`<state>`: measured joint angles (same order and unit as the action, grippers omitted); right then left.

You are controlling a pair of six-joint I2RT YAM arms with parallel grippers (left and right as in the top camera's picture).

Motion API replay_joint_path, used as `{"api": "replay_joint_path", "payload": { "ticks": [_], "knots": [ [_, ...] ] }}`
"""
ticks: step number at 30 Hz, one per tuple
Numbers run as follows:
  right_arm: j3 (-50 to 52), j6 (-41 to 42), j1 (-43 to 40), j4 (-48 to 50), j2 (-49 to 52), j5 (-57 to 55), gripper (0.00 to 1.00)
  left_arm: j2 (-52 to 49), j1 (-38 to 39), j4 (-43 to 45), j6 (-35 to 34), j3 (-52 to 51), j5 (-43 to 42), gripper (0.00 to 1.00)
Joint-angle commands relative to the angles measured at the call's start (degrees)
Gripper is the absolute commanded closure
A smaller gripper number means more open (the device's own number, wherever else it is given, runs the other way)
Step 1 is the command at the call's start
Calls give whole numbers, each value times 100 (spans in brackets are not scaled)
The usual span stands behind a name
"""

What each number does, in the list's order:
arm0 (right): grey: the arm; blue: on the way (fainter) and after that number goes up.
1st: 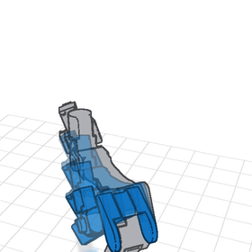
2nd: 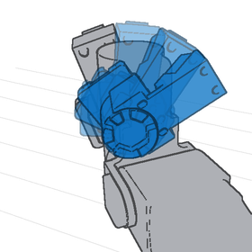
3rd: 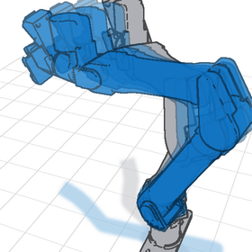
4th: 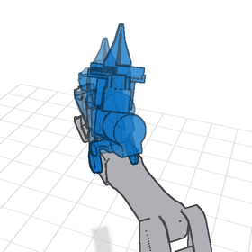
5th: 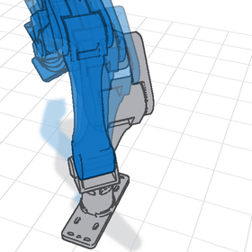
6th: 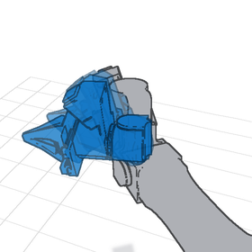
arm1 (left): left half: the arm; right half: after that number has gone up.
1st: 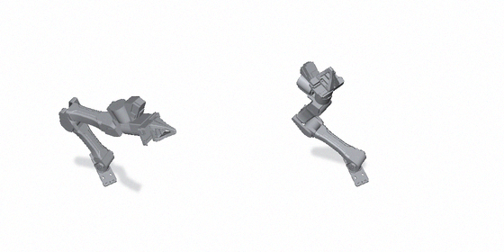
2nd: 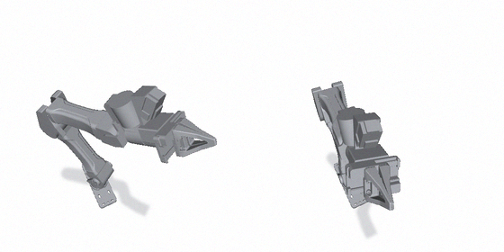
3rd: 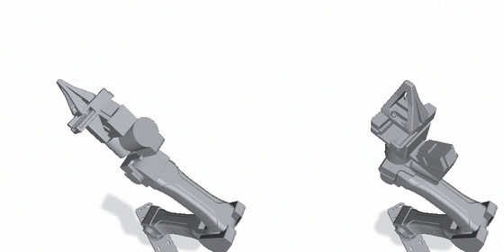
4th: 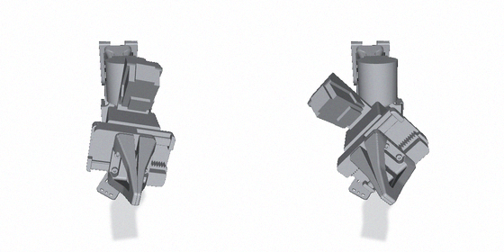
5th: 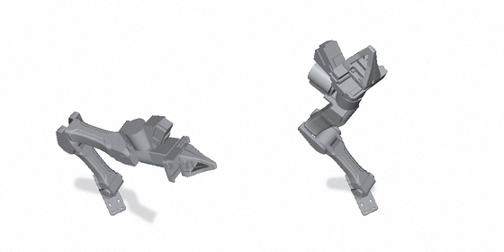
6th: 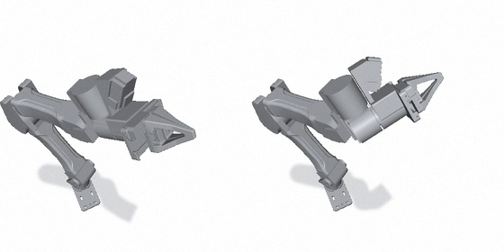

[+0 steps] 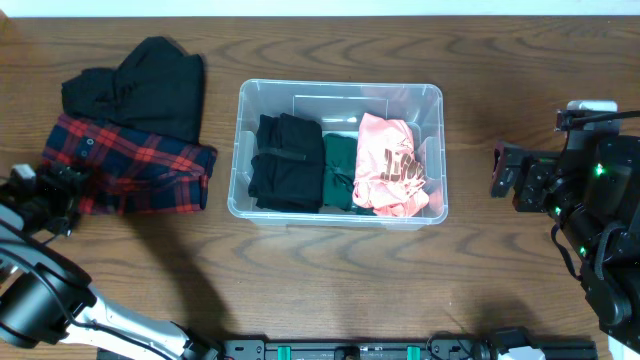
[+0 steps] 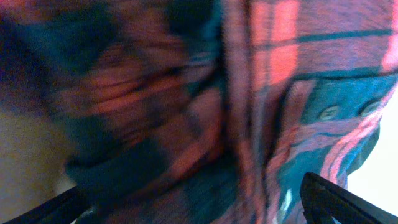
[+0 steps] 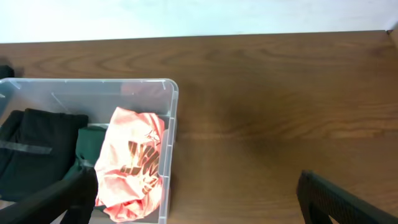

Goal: Pack container
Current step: 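Grasp the red-and-navy plaid shirt with the left gripper, then carry the plaid shirt over the bin and lower it in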

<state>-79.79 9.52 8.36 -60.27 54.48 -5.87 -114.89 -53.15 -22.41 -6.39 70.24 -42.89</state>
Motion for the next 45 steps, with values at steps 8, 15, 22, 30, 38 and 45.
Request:
{"api": "replay_joint_path", "payload": {
  "ticks": [8,15,22,30,38,45],
  "knots": [
    [-39,-101,-46,-4,-11,-33,1,-192,343,20,175,33,479,57],
    [-39,-101,-48,-4,-11,-33,1,120,334,-487,166,68,153,94],
    [-39,-101,-46,-2,-11,-35,1,1991,350,-1497,146,94,-92,94],
    [-39,-101,-46,-4,-11,-33,1,4634,612,-2103,-584,94,-533,94],
    [-39,-101,-46,-2,-11,-33,1,5925,1709,-1049,-2326,94,-1384,94],
    [-42,-101,-46,-2,-11,-33,1,5912,3576,52,-3473,94,-439,94]
  ]
}}
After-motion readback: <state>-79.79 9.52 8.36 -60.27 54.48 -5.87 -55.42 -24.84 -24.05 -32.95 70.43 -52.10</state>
